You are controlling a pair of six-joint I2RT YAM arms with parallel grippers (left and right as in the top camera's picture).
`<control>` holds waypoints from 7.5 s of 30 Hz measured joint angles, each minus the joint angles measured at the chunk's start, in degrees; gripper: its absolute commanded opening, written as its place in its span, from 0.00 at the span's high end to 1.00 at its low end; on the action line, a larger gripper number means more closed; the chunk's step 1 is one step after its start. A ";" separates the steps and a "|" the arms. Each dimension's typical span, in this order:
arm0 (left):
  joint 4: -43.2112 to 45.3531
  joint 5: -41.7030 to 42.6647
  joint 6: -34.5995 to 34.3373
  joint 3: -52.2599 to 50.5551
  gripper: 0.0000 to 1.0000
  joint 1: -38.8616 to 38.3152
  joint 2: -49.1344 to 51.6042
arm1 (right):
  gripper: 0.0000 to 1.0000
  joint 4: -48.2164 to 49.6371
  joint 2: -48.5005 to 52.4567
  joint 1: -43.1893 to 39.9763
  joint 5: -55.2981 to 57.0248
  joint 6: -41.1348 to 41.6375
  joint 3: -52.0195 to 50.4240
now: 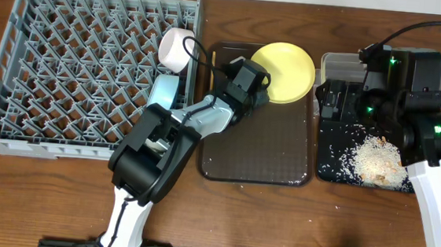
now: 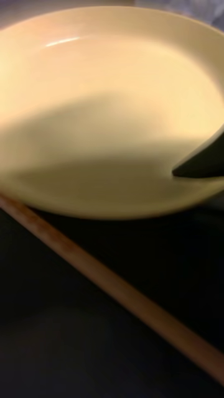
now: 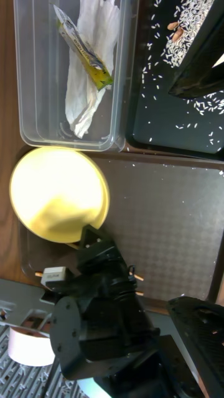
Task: Sort waste into correct bins and load items into the dishwasher
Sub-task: 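Reach the left gripper to the yellow plate and grasp its edge, then lift the yellow plate and stand it upright in the rack, then release the yellow plate in the rack and withdraw the left gripper, then reach the left gripper to a chopstick on the brown tray and grasp it, then carry the chopstick left into the dish rack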
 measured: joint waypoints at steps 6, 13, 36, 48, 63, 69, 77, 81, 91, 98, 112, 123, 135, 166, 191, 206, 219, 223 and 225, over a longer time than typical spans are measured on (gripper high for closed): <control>-0.28 -0.07 -0.72 0.07 0.92 0.07 0.20 | 0.01 0.00 0.00 0.00 0.00 0.00 0.00; -1.16 0.04 -0.55 0.04 0.93 0.26 -0.33 | 0.01 0.00 0.00 0.00 0.00 -0.02 0.00; -9.81 6.99 17.62 -2.49 0.93 8.94 -25.55 | 0.01 0.00 0.00 0.00 0.00 -0.02 0.00; -13.33 -2.40 33.79 -2.49 0.93 22.91 -34.73 | 0.01 0.00 0.00 0.00 0.00 -0.02 0.00; -5.03 -26.67 58.62 -2.49 0.93 29.03 -36.04 | 0.01 0.00 0.00 0.00 0.00 0.00 0.00; 0.42 -31.50 66.69 -2.49 0.93 29.05 -35.19 | 0.01 0.00 0.00 0.00 0.00 -0.02 0.00; 8.68 -38.58 74.93 -2.49 0.93 29.05 -28.20 | 0.01 0.00 0.00 0.00 0.00 0.00 0.00; 12.11 -40.79 77.53 -2.49 0.93 29.05 -24.55 | 0.01 0.00 0.00 0.00 0.00 0.00 0.00; 13.60 -43.39 79.03 -2.49 0.93 29.05 -19.85 | 0.01 0.00 0.00 0.00 0.00 -0.02 0.00; 13.20 -43.82 79.08 -2.49 0.83 29.05 -16.85 | 0.01 0.00 0.00 0.00 0.00 0.00 0.00; 6.91 -42.27 76.89 -2.54 0.22 28.89 -16.92 | 0.01 -0.02 0.00 0.00 0.00 0.00 0.00; -8.63 -36.65 70.07 -2.51 0.20 17.53 -39.06 | 0.01 0.00 0.00 0.00 0.00 -0.02 0.00; -32.15 -25.64 47.82 -2.54 0.20 8.55 -41.40 | 0.01 0.02 0.00 0.00 0.00 0.00 0.00; -48.06 0.20 37.97 19.06 0.23 6.23 -20.37 | 0.01 0.04 0.00 0.00 0.00 0.00 -0.02; -41.97 -0.68 42.95 19.85 0.31 4.59 1.73 | 0.01 0.04 0.00 0.00 0.00 -0.02 0.00; -41.05 -5.57 45.88 19.85 0.55 4.44 3.93 | 0.01 0.04 0.00 0.00 0.00 0.00 0.00; -46.95 -7.69 50.16 20.31 0.92 -0.55 3.93 | 0.01 0.04 0.00 0.00 -0.02 0.00 -0.02; -47.01 -8.35 50.58 20.31 0.93 -1.81 3.93 | 0.01 0.04 0.00 0.00 -0.02 -0.02 0.00; -47.34 -8.44 50.58 20.41 0.93 -1.88 3.93 | 0.01 0.04 0.00 0.00 0.00 0.00 0.00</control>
